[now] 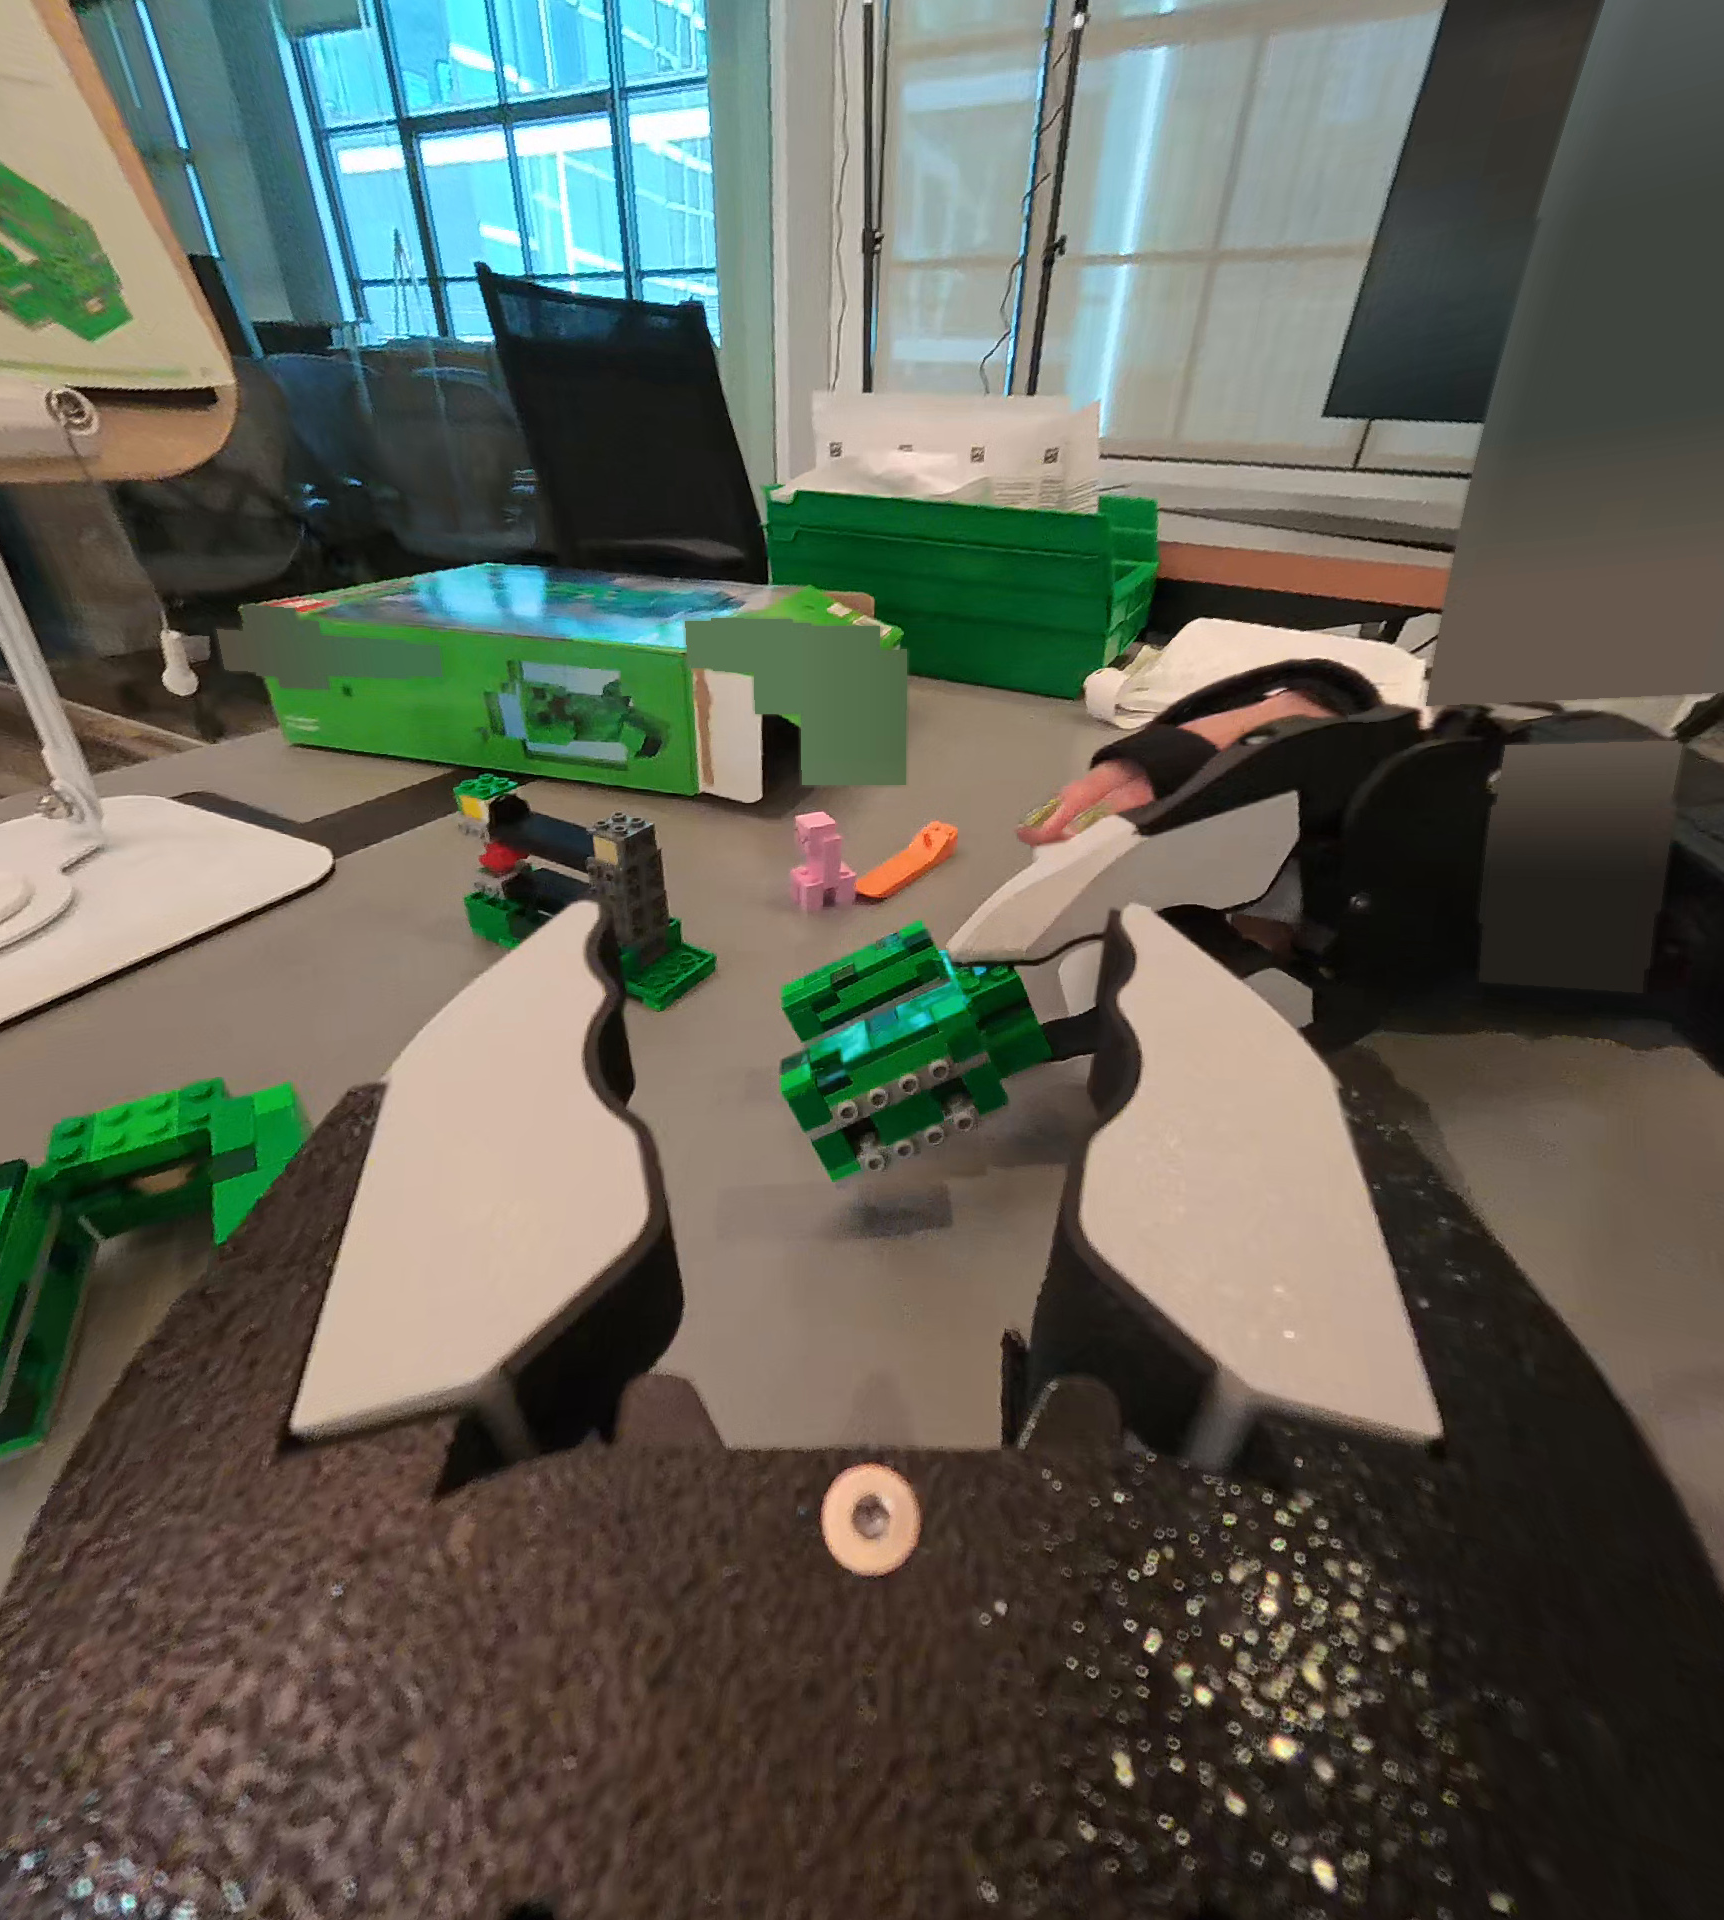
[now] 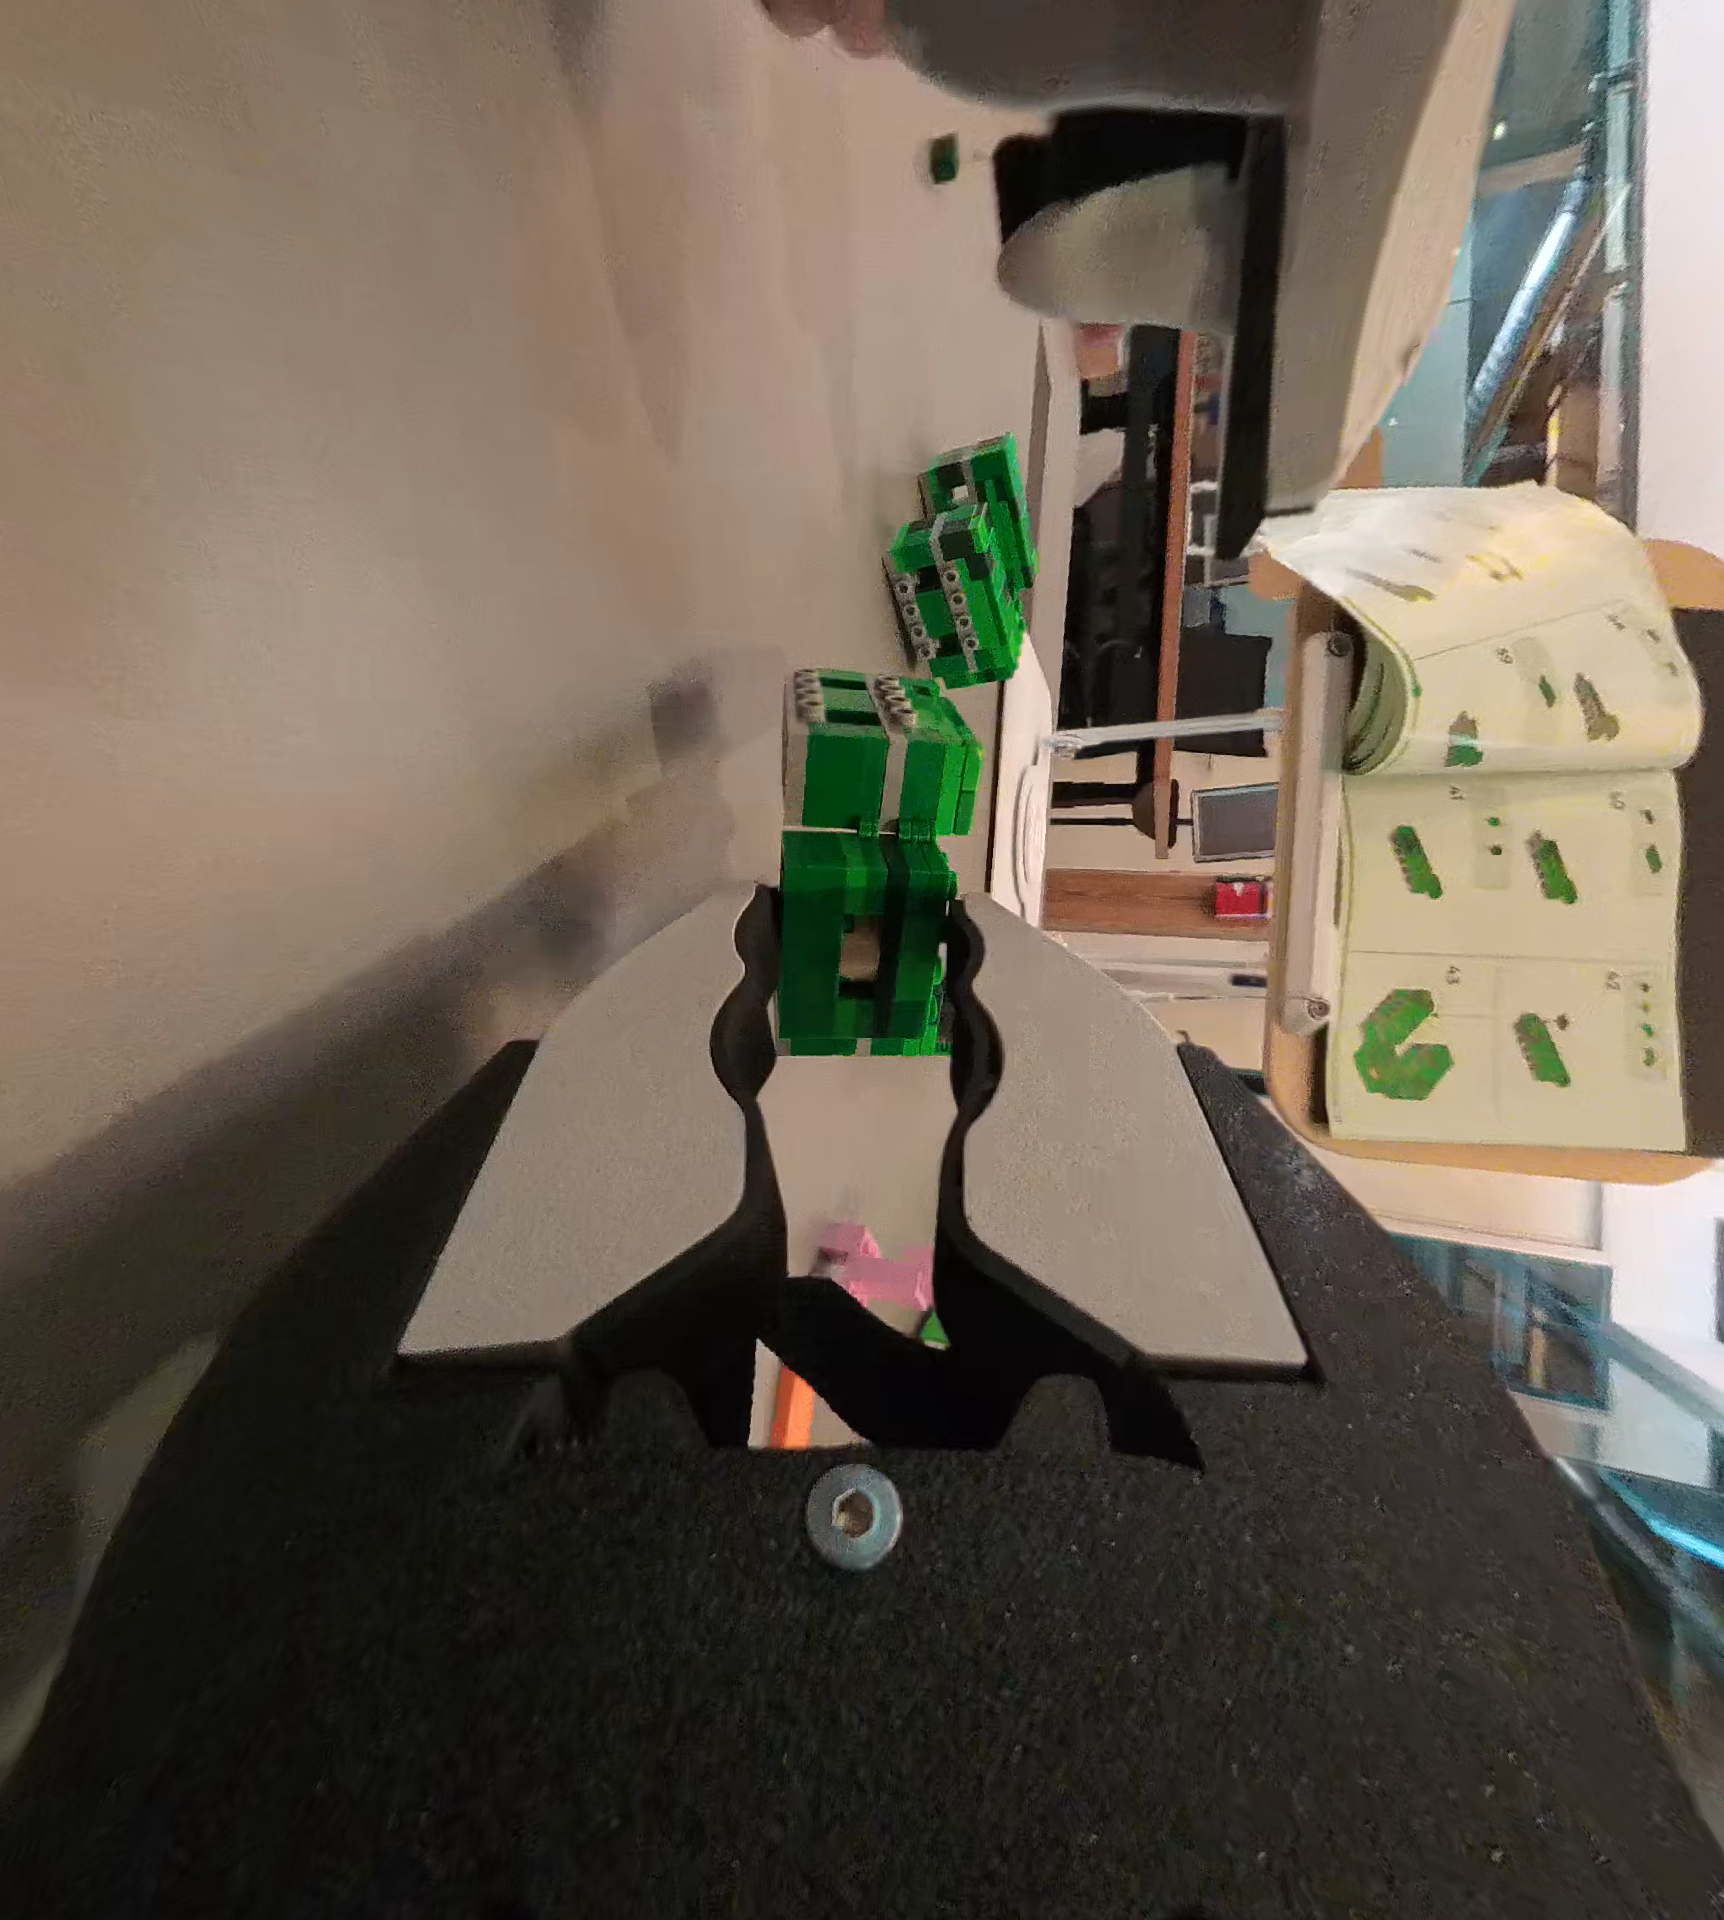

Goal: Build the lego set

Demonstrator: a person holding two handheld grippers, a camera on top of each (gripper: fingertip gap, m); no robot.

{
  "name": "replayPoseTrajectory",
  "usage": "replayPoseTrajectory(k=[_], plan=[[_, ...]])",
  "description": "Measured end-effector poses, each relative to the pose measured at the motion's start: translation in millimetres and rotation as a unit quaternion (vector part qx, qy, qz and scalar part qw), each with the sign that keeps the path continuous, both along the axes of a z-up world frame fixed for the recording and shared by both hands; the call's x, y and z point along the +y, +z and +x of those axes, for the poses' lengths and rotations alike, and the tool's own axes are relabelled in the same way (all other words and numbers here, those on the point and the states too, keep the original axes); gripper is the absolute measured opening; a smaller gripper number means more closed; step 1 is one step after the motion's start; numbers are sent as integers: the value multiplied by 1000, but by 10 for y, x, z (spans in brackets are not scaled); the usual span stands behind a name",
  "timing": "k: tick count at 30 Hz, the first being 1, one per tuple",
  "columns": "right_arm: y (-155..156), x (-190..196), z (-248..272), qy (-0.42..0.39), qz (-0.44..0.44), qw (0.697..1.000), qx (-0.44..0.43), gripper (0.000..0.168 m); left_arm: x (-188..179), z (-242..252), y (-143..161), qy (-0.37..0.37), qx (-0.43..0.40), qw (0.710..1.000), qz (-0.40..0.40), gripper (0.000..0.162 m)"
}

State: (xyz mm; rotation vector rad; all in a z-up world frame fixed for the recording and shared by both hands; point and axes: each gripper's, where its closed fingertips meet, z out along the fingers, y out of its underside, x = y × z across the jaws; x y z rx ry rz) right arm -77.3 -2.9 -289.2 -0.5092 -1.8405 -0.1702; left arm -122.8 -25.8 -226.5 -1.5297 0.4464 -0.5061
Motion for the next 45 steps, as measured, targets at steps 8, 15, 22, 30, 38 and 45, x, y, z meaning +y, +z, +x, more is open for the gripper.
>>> replayPoseTrajectory(k=[8, 15, 22, 30, 38, 45], plan=[[-114, -34, 8, 2, 11, 999, -51, 54, 57, -198, 16, 67, 13, 998, 14, 87], [80, -18, 300, 13, -42, 998, -35, 63, 12, -422, 176, 127, 22, 989, 72, 82], [412, 363, 308, -45, -377, 909, 169, 59, 11, -824, 273, 231, 54, 963, 126, 76], [661, 818, 220, -117, -497, 765, 392, 45, 87, -990, 249, 315, 48, 940, 125, 73], [740, 1022, 194, -165, -397, 775, 464, 24, 169, -1166, 278, 410, -3, 901, 138, 63], [780, 1211, 286, -199, -363, 760, 501, 0, 117, -1482, 265, 471, -48, 870, 139, 46]])
